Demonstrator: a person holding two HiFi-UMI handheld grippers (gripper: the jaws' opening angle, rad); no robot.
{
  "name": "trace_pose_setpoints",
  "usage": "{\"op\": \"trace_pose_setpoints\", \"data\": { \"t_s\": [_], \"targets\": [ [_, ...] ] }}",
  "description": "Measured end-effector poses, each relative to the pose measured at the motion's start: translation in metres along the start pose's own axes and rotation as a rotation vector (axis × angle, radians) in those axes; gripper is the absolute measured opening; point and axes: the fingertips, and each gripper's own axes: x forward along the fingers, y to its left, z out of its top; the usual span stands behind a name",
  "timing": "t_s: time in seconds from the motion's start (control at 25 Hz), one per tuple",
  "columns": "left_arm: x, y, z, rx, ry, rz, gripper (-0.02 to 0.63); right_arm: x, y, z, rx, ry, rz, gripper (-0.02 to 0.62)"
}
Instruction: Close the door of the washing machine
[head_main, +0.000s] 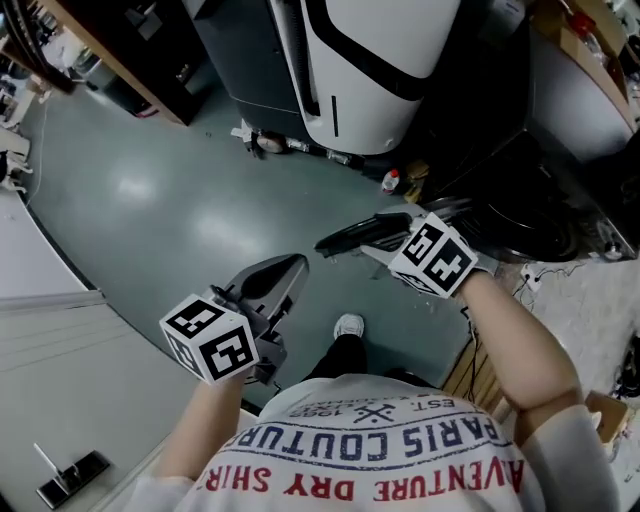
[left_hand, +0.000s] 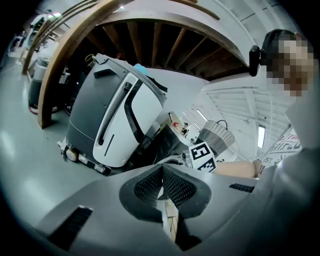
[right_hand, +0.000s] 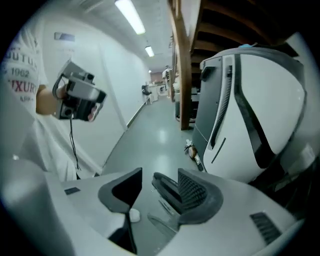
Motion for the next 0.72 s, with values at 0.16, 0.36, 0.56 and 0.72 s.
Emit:
{"op": "trace_pose_setpoints", "data": {
  "t_s": [0.16,0.36,0.56,0.72],
  "targets": [
    [-0.012,0.017,-0.003,-0.028,-0.021,0.03,0.025,0.031,0.0,-0.017,-0.286,0.194,0.031,0.262],
    [-0.028,0.037,-0.011,-0.088,-0.053,0.079,0.025,0.065,-0.004,-0.043,-0.634,0.415,0.082,0.293],
    [-0.046,0.053,-0.017,-0.134,-0.09,0.112,0.025,0.091,-0.007,-0.063,-0.802,0.578,0.124,0.294],
    [-0.059,0.063,-0.02,-0.165,-0.116,0.133,0.025,0.103,-0.005,-0.072,-0.887,0.641,0.135,0.226]
  ]
}}
